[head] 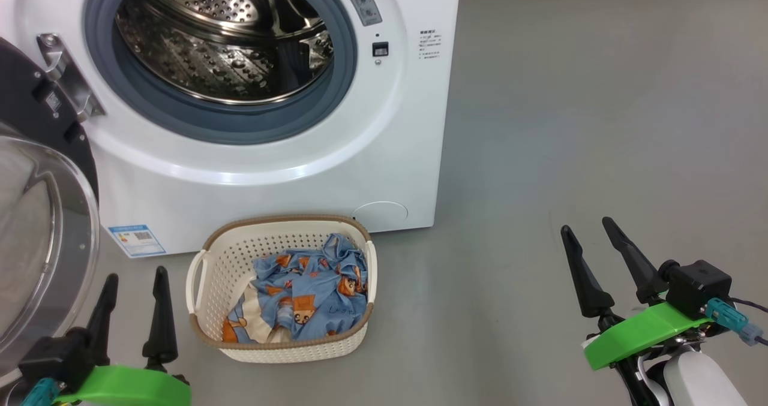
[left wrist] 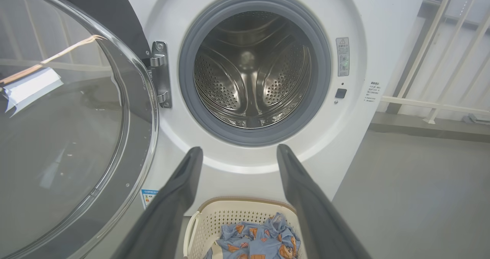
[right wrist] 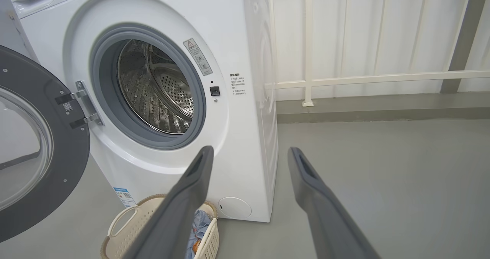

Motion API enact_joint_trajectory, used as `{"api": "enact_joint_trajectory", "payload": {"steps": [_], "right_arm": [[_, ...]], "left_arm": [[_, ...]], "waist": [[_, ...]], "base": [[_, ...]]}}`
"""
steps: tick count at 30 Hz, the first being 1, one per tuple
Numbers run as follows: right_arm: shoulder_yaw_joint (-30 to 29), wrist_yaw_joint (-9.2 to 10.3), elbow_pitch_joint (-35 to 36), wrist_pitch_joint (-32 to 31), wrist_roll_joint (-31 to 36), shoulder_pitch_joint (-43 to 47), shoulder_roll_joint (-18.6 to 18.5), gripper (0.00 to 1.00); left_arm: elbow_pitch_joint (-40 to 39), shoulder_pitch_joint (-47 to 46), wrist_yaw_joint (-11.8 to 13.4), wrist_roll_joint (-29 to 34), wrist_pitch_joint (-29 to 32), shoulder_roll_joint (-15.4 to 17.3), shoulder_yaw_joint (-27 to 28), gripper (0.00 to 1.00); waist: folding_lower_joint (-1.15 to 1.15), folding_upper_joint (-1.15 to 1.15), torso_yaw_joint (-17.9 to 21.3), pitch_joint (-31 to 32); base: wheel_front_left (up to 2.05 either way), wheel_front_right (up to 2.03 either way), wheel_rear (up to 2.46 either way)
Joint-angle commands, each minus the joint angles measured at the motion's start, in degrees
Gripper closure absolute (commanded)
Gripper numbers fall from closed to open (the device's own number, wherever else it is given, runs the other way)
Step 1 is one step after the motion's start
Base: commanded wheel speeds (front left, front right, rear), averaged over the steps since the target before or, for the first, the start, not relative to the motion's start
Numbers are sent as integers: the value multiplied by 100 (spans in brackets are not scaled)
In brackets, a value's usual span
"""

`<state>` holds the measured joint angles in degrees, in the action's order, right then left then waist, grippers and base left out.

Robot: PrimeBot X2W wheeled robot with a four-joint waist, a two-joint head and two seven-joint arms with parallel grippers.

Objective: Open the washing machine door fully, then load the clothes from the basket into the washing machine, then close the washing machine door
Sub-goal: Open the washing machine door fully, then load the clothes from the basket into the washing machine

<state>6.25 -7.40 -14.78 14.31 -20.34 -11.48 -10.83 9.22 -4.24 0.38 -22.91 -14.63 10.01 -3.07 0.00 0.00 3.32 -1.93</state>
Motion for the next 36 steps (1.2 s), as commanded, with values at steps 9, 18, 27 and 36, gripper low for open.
{"api": "enact_joint_trajectory", "payload": {"steps": [9,18,27,36], "right_arm": [[38,-9,203,69,21,83,-25,0],[36,-9,219,69,29,87,-44,0],[51,-9,195,69,14,84,-54,0],[49,-9,198,69,14,95,-38,0]], "left_arm": [[-261,28,-145,220,-37,6,271,0],[-261,35,-235,344,-37,-89,318,0],[-262,46,-311,441,-37,-151,405,0],[-235,24,-372,496,-37,-186,457,0]], "waist": [[0,0,31,60],[0,0,-27,76],[0,0,-55,84],[0,0,-84,77]], "base": [[0,0,0],[0,0,0],[0,0,0],[0,0,0]]}}
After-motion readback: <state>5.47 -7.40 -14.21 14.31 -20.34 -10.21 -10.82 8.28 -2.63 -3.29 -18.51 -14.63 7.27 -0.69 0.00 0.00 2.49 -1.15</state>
